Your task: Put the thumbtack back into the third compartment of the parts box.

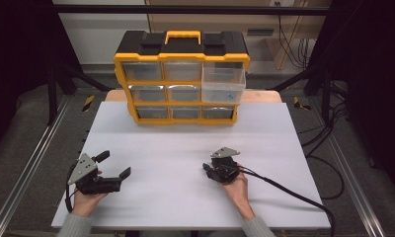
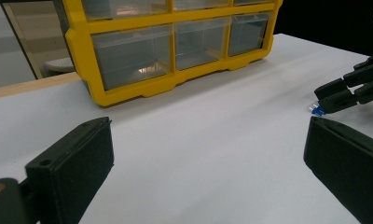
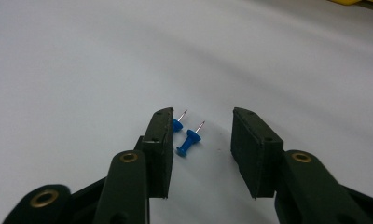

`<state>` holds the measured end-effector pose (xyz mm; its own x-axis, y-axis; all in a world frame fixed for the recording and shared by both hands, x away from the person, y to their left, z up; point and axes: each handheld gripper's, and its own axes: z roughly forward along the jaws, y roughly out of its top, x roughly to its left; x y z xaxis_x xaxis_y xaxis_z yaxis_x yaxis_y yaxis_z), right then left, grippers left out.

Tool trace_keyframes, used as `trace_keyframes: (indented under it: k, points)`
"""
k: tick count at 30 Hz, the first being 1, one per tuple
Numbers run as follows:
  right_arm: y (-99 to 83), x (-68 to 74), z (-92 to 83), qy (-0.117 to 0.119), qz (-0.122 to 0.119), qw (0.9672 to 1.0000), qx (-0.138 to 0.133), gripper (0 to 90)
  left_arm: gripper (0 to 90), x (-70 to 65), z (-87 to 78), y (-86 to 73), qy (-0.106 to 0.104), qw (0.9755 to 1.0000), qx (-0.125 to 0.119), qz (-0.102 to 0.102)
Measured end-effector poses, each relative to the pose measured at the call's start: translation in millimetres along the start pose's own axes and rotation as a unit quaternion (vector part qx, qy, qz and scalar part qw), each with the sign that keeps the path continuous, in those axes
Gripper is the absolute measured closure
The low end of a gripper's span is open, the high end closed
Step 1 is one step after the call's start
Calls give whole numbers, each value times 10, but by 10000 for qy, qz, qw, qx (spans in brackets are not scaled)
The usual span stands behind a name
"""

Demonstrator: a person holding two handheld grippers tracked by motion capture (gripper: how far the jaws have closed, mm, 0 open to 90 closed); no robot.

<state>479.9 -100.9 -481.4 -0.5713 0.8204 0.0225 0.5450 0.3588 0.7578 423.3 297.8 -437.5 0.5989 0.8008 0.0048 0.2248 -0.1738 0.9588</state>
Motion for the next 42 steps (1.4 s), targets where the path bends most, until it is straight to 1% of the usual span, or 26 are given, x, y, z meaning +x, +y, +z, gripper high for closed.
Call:
trace_keyframes:
  k: [5, 12, 13, 18, 20, 21, 23, 25, 26, 28, 31, 38, 42]
  points:
    - [-8, 14, 9, 48, 11, 10000, -8, 660, 12, 1, -1, 1, 0, 10000, -8, -7]
    - [-23, 21, 24, 94, -51, 9999, 10, 727, 12, 1, -1, 0, -1, 10000, -1, -1]
    - [-26, 27, 25, 90, -32, 10000, 8, 732, 12, 0, 0, 0, -1, 10000, 1, 0]
    - [-29, 24, 26, 77, -102, 9999, -5, 773, 12, 3, 1, -1, 1, 10000, 2, -7]
    - [-30, 24, 25, 84, -110, 9999, -6, 805, 12, 4, -1, -1, 4, 10000, -2, -11]
    - [-32, 19, 29, 80, -150, 9999, -18, 817, 12, 4, -1, -1, 4, 10000, -2, -11]
    - [-33, 24, 29, 92, -139, 9999, -17, 836, 12, 5, 0, -2, 3, 10000, 2, -10]
    - [-34, 27, 30, 93, -110, 9999, -25, 843, 12, 5, 1, -3, 0, 10000, 6, -11]
    - [-32, 18, 28, 98, -158, 9998, -6, 845, 12, 5, 1, -3, 1, 10000, 6, -10]
    - [-31, 18, 28, 99, -149, 9998, -2, 848, 12, 5, 1, -2, -1, 10000, 3, -12]
    - [-25, 23, 22, 127, -30, 9999, 29, 854, 12, 5, 0, -2, -3, 10000, 3, -13]
    - [-17, 13, 15, 171, -25, 9998, 46, 855, 12, 6, 0, -3, -4, 10000, 5, -12]
    - [-1, 8, -18, 138, -23, 9999, 21, 856, 12, 8, -3, -3, -3, 10000, -1, -16]
